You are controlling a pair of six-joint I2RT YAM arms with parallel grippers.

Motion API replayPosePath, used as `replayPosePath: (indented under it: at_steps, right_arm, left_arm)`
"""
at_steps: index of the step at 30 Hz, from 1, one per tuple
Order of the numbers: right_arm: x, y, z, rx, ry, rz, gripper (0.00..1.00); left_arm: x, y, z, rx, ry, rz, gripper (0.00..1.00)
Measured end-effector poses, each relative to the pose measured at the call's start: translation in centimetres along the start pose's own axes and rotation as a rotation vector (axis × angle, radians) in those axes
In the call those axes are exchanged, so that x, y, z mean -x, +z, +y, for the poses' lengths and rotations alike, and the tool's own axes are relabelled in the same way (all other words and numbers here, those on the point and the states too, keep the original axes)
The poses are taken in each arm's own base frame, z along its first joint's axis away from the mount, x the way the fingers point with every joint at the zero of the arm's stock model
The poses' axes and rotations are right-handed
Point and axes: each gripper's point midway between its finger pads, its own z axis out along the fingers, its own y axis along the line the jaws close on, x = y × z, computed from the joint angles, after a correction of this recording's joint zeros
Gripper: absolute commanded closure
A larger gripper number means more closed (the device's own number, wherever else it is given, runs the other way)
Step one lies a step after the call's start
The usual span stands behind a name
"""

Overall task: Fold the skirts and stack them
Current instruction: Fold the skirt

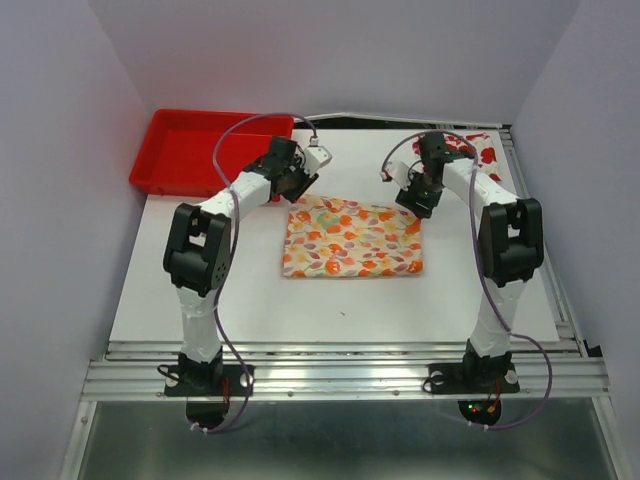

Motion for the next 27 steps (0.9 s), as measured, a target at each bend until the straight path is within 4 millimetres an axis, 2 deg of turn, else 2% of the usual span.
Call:
replayPosePath:
  at_steps: [2, 3, 5, 8, 11, 13, 15, 16, 19, 21, 23, 27]
  right_arm:
    - [0.8, -0.8, -1.2, -0.031, 0.015, -0.013, 0.38]
    - [1.6, -1.6, -2.4, -0.061, 0.032, -0.032, 0.38]
    - [2.9, -2.8, -3.9, -0.104, 0.048, -0.067, 0.40]
    - [5.0, -4.3, -5.7, -0.140, 0.086, -0.127, 0.44]
    - [6.3, -4.1, -6.7, -0.145, 0.133, -0.165, 0.51]
    - [6.8, -3.0, -7.0, -0.128, 0.168, -0.175, 0.57]
    - [6.8, -1.3, -6.9, -0.101, 0.204, -0.169, 0.60]
    - [6.4, 0.1, -6.7, -0.079, 0.220, -0.154, 0.63]
    - [5.1, 3.1, -5.5, -0.026, 0.256, -0.100, 0.69]
    - [3.7, 4.5, -4.3, 0.006, 0.268, -0.057, 0.74]
    - [2.7, 5.4, -3.1, 0.030, 0.276, -0.029, 0.75]
    - [1.7, 4.8, -1.9, 0.027, 0.280, -0.015, 0.83]
  left_arm:
    - [1.7, -0.7, 1.0, 0.020, -0.004, -0.030, 0.52]
    - [2.5, -1.1, 1.4, 0.032, -0.004, -0.049, 0.51]
    - [3.5, -2.5, 1.6, 0.046, -0.005, -0.074, 0.51]
    - [3.0, -6.0, 0.7, 0.045, -0.005, -0.082, 0.53]
    - [1.6, -10.1, -1.2, 0.011, 0.007, -0.086, 0.57]
    - [0.0, -12.2, -3.0, -0.028, 0.025, -0.077, 0.61]
    - [-2.8, -13.7, -5.6, -0.094, 0.055, -0.037, 0.62]
    - [-3.8, -13.9, -6.5, -0.118, 0.068, -0.018, 0.64]
    - [-9.1, -13.8, -10.6, -0.236, 0.124, 0.108, 0.65]
    - [-12.4, -13.9, -13.2, -0.313, 0.161, 0.199, 0.65]
    - [-14.7, -14.3, -15.2, -0.378, 0.200, 0.265, 0.65]
    - [-15.3, -14.1, -17.1, -0.424, 0.244, 0.288, 0.65]
